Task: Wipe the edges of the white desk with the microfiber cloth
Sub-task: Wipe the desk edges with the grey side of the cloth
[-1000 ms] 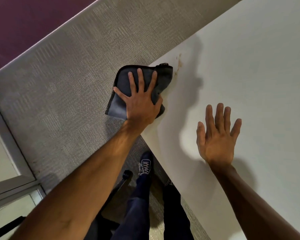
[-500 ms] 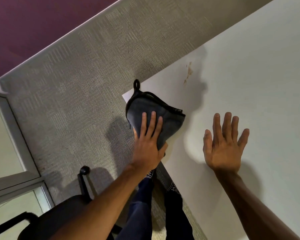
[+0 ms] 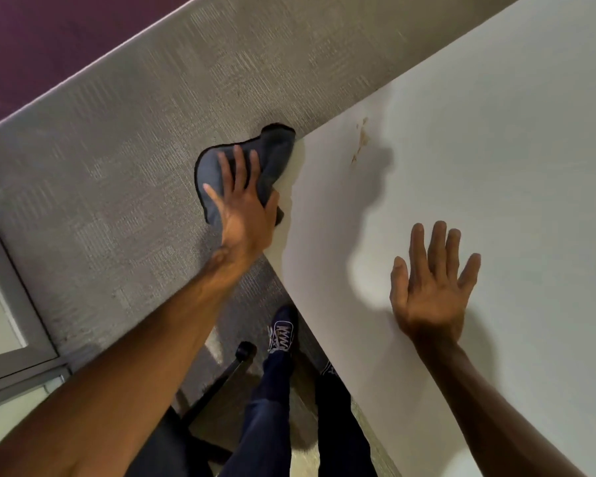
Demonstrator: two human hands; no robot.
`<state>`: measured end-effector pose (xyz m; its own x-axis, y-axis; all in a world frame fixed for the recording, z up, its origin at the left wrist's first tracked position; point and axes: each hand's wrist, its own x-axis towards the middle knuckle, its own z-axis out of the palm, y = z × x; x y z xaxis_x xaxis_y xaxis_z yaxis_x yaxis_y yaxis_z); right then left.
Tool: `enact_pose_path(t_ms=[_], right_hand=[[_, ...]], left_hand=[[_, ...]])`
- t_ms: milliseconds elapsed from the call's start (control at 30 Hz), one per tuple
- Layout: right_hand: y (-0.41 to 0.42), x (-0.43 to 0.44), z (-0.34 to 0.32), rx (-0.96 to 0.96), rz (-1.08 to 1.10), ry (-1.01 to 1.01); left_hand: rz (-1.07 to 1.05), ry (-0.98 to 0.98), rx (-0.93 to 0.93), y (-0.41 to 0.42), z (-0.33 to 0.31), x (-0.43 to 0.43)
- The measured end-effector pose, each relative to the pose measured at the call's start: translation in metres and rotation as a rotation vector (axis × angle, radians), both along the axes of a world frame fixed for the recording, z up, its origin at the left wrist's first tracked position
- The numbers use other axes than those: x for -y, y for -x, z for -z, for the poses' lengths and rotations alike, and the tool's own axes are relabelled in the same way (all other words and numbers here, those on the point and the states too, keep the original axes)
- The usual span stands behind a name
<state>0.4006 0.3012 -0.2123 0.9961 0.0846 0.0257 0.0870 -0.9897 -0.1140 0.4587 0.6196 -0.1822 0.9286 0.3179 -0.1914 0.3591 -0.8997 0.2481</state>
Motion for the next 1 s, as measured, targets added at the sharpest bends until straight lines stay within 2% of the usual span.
enact_pose_path(t_ms=[133, 300, 467, 567, 833, 1000], right_hand=[[-0.001, -0.001, -0.001, -0.015, 0.008, -0.014], [-0.002, -0.001, -0.003, 0.001, -0.001, -0.007], [-0.002, -0.002, -0.006, 0.107, -0.024, 0.031], [-0.001, -0.002, -0.005, 0.169, -0.047, 0.010], [-0.003, -0.003, -0.007, 0.112, -0.021, 0.000], [-0.005, -0.004, -0.009, 0.042, -0.002, -0.011]], left_hand=[[0.098, -0.021, -0.011, 0.028, -0.006, 0.028], [0.311, -0.184, -0.014, 0.060, -0.008, 0.068], [0.432, -0.196, -0.023, 0.074, -0.004, 0.118], [0.428, -0.203, -0.002, 0.047, -0.002, 0.132], [0.293, -0.212, 0.035, -0.086, -0.002, 0.135], [0.284, -0.144, 0.269, -0.088, -0.003, 0.127]])
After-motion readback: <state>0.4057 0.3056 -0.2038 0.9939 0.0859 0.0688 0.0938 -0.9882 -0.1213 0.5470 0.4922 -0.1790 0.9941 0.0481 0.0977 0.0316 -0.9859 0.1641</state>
